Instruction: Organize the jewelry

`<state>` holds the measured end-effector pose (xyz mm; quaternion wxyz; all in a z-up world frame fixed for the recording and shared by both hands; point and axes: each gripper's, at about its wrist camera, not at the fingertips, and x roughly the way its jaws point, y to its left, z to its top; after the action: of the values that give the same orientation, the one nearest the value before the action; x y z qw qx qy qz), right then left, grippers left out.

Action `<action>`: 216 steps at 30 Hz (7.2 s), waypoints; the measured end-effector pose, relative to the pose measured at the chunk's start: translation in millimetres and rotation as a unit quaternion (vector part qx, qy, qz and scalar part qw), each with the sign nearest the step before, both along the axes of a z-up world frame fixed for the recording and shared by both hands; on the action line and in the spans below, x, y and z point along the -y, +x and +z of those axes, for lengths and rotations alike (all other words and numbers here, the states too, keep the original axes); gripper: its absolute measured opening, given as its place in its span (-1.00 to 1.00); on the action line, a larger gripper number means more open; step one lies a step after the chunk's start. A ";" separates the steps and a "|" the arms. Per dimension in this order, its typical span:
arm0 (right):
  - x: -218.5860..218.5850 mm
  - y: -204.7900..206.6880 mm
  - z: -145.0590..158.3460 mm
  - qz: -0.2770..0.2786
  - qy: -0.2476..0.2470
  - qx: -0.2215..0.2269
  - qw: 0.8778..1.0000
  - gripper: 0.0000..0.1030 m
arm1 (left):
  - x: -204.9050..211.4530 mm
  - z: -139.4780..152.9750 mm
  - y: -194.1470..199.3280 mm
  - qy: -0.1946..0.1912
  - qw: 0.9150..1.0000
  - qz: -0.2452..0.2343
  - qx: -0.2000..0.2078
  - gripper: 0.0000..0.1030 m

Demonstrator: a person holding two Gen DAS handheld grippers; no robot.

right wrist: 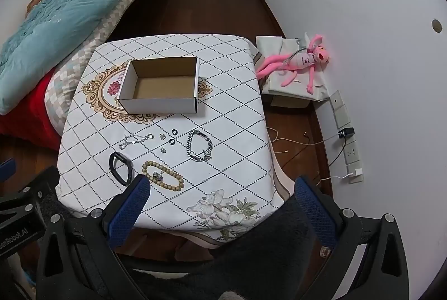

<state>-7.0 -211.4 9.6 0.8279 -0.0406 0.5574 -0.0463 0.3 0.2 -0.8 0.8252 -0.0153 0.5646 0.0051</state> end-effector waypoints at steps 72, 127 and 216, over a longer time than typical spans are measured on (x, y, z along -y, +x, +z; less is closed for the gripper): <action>-2.6 -1.4 19.4 -0.001 0.002 0.007 1.000 1.00 | 3.7 17.6 -5.2 -0.010 1.000 -0.005 0.018 1.00; -15.5 30.1 -272.1 0.040 0.052 -0.147 0.987 -0.64 | -34.2 -231.1 50.4 0.003 0.996 0.003 -0.088 -0.88; -19.3 201.3 -193.1 0.041 0.030 -0.019 0.999 0.98 | 1.1 -152.6 191.0 0.035 0.998 0.004 0.042 1.00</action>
<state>194.3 -192.1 -183.5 0.8191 -0.0393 0.5723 0.0048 191.2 -0.9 -153.4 0.8484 0.0115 0.5285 0.0276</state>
